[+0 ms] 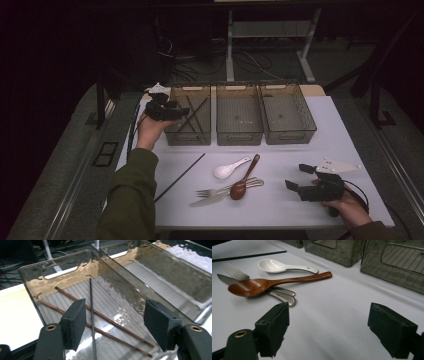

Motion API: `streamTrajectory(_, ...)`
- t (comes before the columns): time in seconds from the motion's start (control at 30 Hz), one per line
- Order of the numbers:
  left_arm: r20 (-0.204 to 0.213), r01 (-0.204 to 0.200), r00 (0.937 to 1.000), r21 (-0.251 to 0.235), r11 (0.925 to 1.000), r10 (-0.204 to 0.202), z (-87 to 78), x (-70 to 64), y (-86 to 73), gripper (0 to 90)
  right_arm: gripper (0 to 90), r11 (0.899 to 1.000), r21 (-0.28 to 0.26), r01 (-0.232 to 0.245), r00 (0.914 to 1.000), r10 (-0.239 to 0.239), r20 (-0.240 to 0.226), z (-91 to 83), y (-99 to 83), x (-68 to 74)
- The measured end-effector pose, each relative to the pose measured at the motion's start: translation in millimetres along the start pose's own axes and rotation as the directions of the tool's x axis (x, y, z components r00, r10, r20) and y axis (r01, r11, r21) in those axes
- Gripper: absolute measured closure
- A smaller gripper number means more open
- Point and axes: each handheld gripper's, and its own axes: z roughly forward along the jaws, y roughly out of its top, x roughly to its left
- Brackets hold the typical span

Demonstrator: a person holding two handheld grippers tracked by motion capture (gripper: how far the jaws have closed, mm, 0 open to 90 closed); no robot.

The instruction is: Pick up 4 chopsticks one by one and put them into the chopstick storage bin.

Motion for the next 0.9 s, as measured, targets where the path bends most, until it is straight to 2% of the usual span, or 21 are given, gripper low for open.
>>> streamTrajectory(0.33,0.045,-0.047,0.9978,-0.018,0.9987,0.048,-17.7,-22.2,-3.3,29.5,17.0,1.0,0.003,0.001,1.0,-0.001,0.002,-0.3,0.0,0.1)
streamTrajectory(0.6,0.057,-0.076,0.9954,-0.023,0.9968,0.077,-31.8,-37.5,-16.0,29.3,17.0,1.0,0.001,0.005,1.0,-0.005,0.002,1.6,0.0,1.0)
streamTrajectory(0.9,0.073,-0.081,0.9939,-0.029,0.9963,0.083,-47.0,-49.9,-35.9,28.2,17.0,1.0,0.014,0.01,0.9999,-0.011,0.003,6.8,-0.4,1.2)
